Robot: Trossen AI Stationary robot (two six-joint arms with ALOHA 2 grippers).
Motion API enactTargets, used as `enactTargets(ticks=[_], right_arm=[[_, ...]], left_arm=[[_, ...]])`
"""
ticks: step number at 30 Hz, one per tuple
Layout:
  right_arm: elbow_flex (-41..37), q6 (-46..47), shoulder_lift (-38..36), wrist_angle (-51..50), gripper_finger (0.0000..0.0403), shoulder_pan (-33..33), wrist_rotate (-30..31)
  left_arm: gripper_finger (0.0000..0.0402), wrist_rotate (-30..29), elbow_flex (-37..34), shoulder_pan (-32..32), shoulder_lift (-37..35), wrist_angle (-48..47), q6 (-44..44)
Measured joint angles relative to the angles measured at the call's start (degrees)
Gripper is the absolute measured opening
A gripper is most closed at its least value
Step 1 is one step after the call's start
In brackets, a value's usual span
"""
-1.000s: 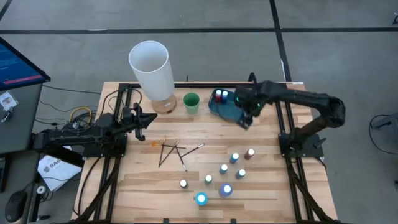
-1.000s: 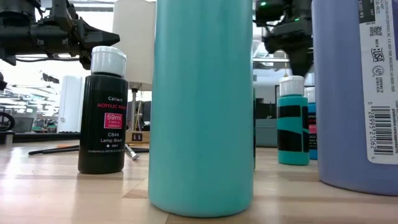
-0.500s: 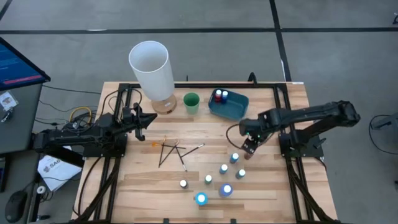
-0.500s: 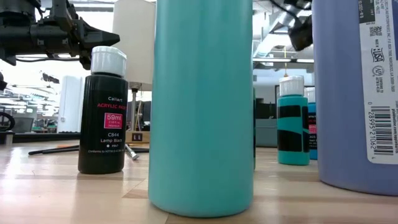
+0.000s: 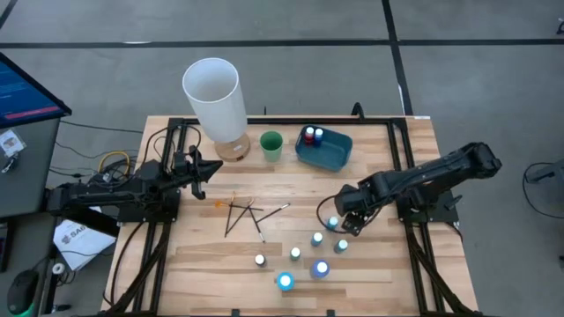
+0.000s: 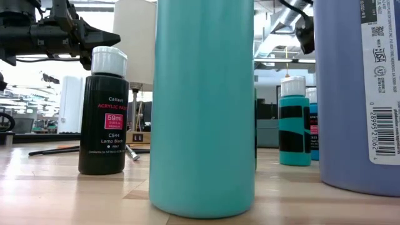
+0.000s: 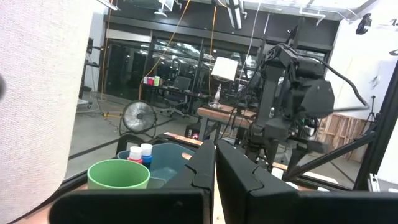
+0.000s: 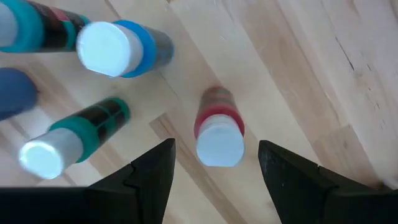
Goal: Pick & Place Paint Supplies
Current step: Put the red paint bottle into the blue bin
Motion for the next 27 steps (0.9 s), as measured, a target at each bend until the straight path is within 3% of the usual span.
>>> enactTargets(ticks=[9, 21, 27], right_arm=[[0.0, -1.7, 2.6, 0.0, 0.0217, 0.0, 0.0], [-2.0, -2.1, 2.5, 0.1, 0.0129, 0.0, -0.3], [-2.3, -2.4, 2.4, 0.5, 0.0117, -0.2, 0.0]], left_arm=[[0.0002, 0.0, 0.0, 0.0, 0.0, 0.0, 0.0], [0.0002, 0.0, 0.0, 0.0, 0.0, 0.0, 0.0], [0.0002, 0.0, 0.0, 0.0, 0.0, 0.0, 0.0]])
